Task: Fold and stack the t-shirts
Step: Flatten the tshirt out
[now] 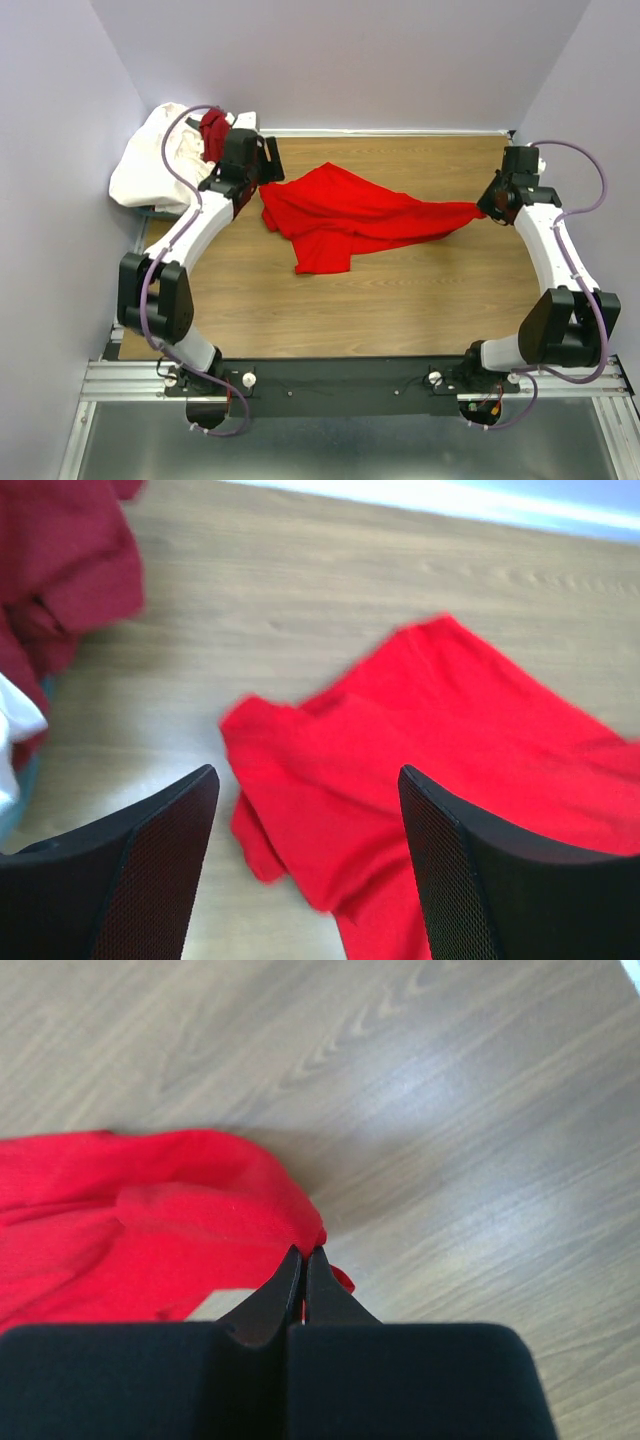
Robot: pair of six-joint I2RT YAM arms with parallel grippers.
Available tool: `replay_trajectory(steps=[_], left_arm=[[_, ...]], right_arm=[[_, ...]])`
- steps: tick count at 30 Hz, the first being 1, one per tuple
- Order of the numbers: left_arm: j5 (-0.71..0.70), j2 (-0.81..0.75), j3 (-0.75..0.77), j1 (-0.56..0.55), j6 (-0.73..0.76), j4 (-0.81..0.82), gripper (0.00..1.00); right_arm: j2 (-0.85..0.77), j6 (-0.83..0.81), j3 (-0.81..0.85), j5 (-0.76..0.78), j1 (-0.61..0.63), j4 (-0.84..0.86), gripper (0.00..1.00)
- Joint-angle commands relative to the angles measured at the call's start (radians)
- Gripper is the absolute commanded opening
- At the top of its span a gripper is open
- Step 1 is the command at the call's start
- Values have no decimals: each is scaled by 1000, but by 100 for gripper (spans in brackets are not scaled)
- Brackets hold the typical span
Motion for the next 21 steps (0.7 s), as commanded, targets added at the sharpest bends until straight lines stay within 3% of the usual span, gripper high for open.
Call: replay_trajectory(steps=[1,7,11,21], left_arm=[[-25,-145,-174,-78,-42,-24,80],[-12,-308,-477,-210,-186,-41,73],[22,-357,-583,-255,-271,-44,70],[53,-253,-623,-270,-266,22,69]], right_arm=[[-20,8,-45,-2,-8,-15,0],[-41,14,-113,-26,-6,-7,1],[-55,24,-150,-45,-6,6,0],[-57,31,-197,-85,-8,37,1]])
